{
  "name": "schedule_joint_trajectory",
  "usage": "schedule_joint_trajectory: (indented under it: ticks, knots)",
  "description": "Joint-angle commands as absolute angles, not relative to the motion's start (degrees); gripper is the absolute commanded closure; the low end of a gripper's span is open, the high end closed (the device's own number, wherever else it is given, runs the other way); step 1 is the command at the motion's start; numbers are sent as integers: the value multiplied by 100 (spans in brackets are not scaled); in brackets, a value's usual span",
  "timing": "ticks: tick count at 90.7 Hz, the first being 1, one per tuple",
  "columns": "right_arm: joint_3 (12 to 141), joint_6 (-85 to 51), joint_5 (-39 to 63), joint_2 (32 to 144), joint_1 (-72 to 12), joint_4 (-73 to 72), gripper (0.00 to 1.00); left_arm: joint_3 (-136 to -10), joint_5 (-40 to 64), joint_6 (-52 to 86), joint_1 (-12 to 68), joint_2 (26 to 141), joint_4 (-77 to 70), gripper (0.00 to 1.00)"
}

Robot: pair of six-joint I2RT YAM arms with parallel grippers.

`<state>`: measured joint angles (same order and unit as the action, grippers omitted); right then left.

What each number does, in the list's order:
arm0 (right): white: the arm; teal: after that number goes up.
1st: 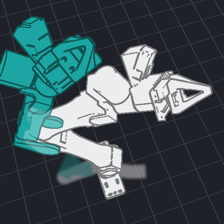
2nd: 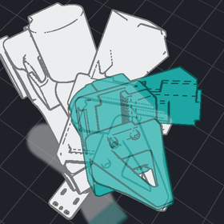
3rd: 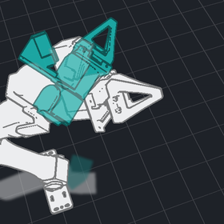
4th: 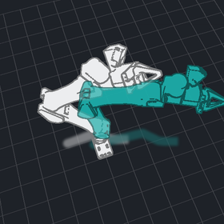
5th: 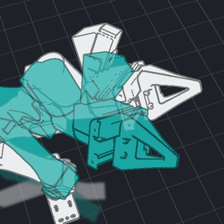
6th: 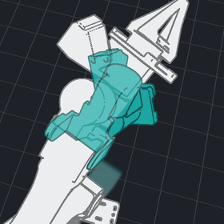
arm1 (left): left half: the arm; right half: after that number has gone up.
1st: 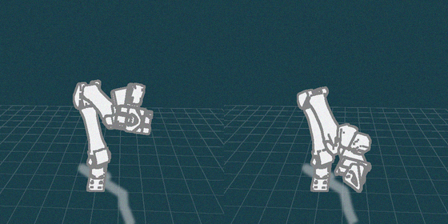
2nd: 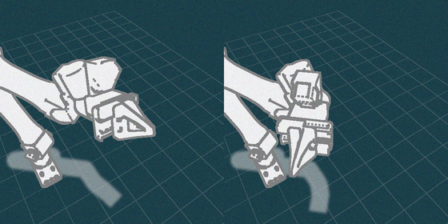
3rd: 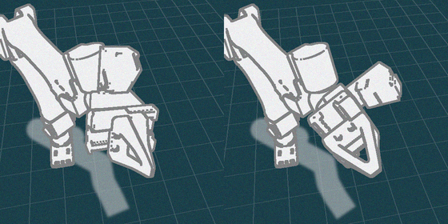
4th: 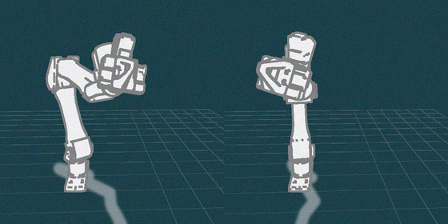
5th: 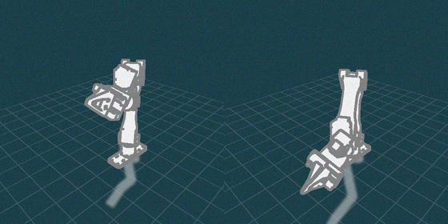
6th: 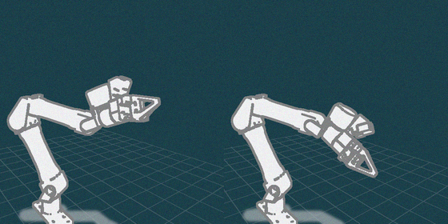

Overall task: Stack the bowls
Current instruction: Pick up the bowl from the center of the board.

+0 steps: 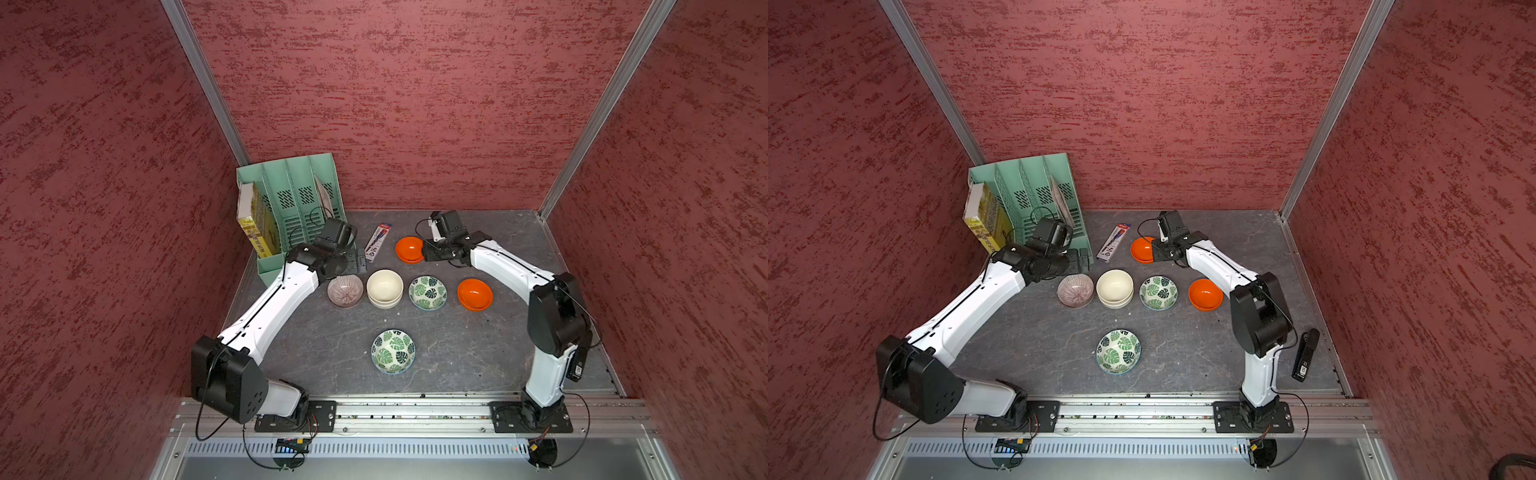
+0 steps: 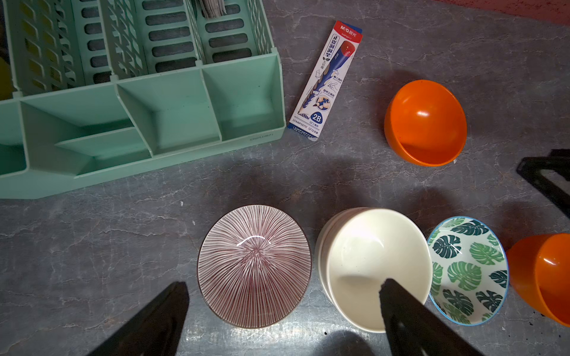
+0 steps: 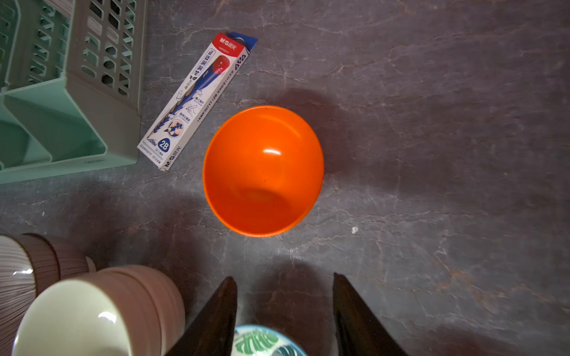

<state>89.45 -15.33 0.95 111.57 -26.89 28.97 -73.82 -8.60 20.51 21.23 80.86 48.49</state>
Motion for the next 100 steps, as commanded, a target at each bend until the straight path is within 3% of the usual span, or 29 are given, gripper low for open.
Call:
schedule_joint_trajectory:
  ticks: [1,56,86,100]
  knots:
    - [9243,-1872,-25,11496,-2718,2855,47,-7488,-835,1997,2157,8018,4891,0]
    - [10098,-2528,-672,12570,-2622,2857,49,-7559,-975,1989,2195,8001,4984,0]
    - [10673,-2549,-522,12955,-2469,3135,82,-7533,-1019,1953,2173,7970,4977,0]
    - [10686,-2605,-346,12926,-2332,3136,90,-7487,-1036,1943,2157,7949,4962,0]
